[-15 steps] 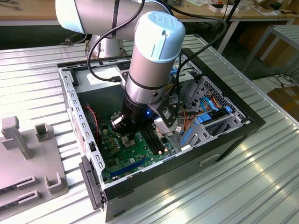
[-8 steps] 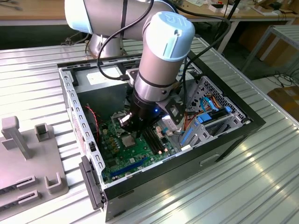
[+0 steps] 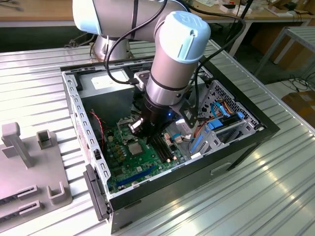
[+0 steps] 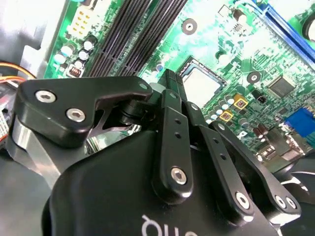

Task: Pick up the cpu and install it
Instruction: 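Close the cpu cover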

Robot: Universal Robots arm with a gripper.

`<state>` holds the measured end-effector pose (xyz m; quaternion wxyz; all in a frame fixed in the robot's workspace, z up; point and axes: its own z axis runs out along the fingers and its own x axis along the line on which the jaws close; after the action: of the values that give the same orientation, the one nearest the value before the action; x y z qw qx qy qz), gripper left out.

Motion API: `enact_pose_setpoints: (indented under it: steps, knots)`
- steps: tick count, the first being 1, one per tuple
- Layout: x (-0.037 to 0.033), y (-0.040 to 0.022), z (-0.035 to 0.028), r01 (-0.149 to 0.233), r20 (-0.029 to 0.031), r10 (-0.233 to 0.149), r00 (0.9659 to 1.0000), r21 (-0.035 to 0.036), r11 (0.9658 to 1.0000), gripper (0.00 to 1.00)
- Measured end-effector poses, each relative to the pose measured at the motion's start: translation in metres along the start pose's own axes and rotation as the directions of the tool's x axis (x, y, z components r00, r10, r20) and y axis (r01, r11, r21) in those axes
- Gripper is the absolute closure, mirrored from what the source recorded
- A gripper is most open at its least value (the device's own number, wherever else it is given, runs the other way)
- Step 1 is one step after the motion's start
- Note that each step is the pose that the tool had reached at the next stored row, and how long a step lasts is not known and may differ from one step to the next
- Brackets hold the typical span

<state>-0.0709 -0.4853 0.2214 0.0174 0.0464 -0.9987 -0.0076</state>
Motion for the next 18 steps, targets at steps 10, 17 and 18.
enact_pose_setpoints:
  steps: [10, 17, 18]
  knots:
    - [-0.0055, 0.0089, -0.0302, 0.072, -0.0416, -0.072, 0.9965, -0.0075, 0.9974, 0.89]
    - [-0.0062, 0.0095, -0.0307, 0.072, -0.0417, -0.072, 0.9965, -0.0074, 0.9974, 0.89]
    - [-0.0062, 0.0095, -0.0307, 0.073, -0.0416, -0.073, 0.9965, -0.0074, 0.9973, 0.89]
